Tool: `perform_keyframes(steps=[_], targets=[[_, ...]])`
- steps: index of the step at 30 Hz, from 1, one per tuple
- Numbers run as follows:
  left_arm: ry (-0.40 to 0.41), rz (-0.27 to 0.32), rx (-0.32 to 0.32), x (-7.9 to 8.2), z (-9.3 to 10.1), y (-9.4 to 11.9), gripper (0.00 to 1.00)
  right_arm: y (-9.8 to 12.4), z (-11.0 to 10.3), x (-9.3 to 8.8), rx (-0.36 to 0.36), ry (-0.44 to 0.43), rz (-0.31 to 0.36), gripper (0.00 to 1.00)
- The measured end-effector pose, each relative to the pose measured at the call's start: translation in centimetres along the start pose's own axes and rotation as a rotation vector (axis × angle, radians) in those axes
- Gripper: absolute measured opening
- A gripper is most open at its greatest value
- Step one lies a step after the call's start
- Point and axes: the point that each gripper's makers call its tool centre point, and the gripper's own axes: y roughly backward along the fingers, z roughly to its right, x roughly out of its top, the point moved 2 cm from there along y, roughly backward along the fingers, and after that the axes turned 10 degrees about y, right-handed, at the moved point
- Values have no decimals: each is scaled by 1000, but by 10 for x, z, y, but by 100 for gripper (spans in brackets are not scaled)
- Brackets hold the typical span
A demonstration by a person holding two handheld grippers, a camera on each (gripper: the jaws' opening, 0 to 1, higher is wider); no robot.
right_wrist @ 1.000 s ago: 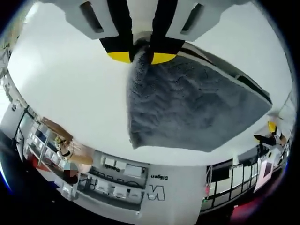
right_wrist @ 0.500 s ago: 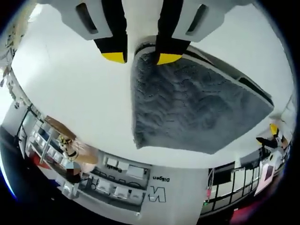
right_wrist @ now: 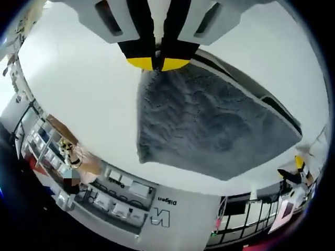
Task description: Open the folded towel by lifting each exposed corner and separating the folded layers until the towel lies flat within the target outline without major curled edges
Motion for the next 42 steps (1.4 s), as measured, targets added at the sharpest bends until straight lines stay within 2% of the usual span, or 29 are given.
perform_keyframes(steps=[3, 10, 15, 27, 42], targets=[[1, 1, 0, 1, -1, 0, 93, 2, 0, 7, 2, -2, 43, 0], [1, 2, -1, 1, 0, 0, 93, 10, -1, 16, -12, 19, 62, 0], [1, 1, -2, 1, 0, 0, 93, 14, -12, 38, 22, 32, 135, 0], [3, 3, -3, 2, -2, 0, 93, 10, -47, 83, 125, 66, 254, 0], [4, 5, -1, 1, -1, 2, 93, 7, -84, 117, 223, 89, 349, 0]])
